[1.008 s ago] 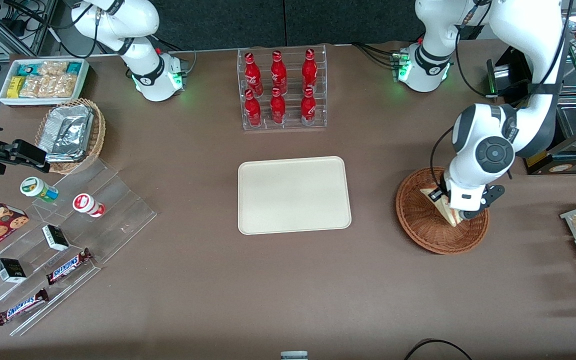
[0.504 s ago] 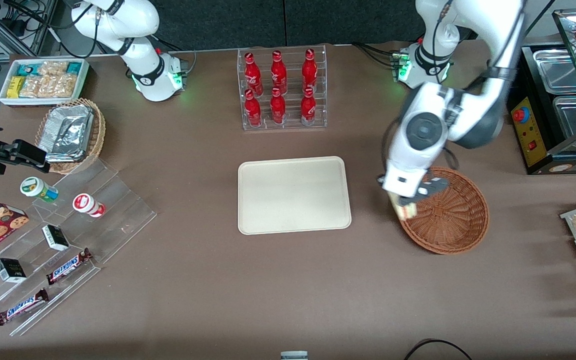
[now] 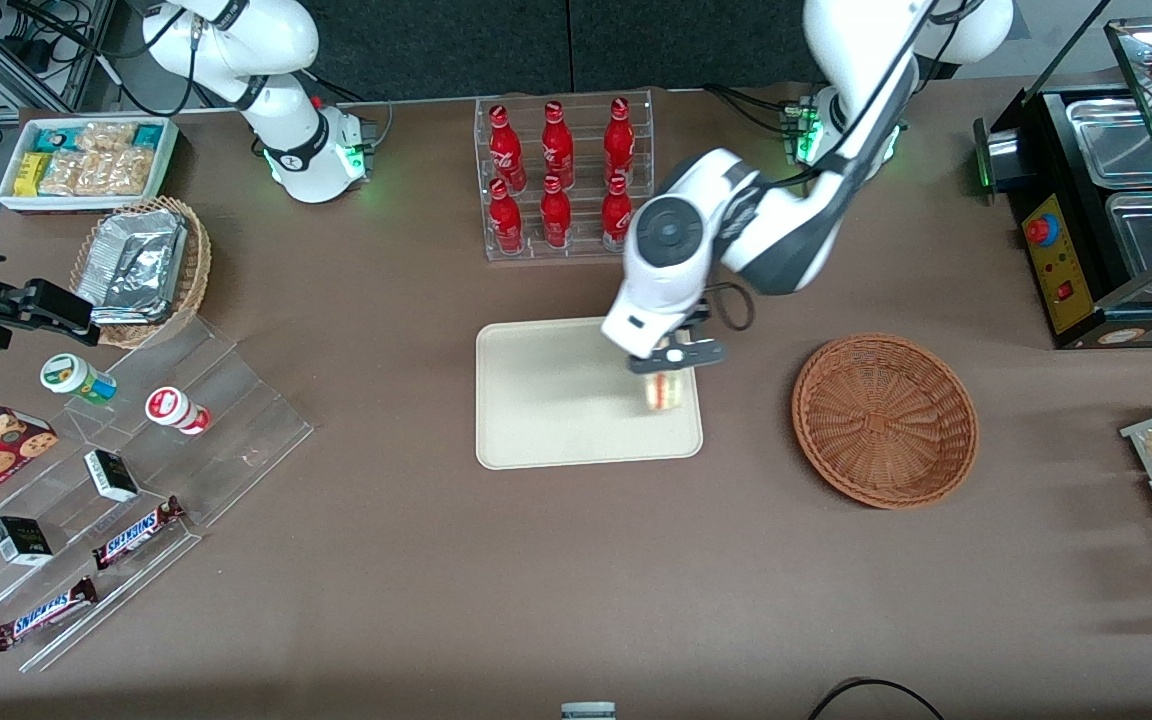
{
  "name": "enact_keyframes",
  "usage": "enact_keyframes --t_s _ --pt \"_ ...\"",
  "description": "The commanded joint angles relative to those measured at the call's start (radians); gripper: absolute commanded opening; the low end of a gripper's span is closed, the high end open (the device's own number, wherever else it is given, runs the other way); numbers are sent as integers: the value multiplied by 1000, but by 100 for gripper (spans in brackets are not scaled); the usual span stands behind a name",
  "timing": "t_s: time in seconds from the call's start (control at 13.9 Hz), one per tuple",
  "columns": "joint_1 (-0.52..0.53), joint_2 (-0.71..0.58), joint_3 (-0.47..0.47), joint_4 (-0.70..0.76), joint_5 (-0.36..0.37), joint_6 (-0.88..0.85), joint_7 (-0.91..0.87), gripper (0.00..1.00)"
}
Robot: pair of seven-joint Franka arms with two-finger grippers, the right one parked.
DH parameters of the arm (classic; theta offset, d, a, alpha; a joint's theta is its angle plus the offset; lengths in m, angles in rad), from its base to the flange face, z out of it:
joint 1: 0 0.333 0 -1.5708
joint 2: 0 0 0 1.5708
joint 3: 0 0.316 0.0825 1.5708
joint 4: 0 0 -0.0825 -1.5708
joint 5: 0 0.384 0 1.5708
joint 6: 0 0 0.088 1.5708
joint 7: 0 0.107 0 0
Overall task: Place sandwich from basket to tray
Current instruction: 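Lift the sandwich and carry it with the left gripper over the tray, then lower the sandwich upright onto the tray center with the left gripper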
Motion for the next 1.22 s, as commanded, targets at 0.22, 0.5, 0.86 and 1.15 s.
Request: enact_keyframes --t_s 0.22,0.5,0.86,1.15 --pt "-46 179 -27 195 7 -11 -16 0" --pt "-65 231 -24 229 58 9 -24 0" --pt "-65 274 -24 229 141 72 -79 0" --pt "-66 288 -24 228 147 79 -81 0"
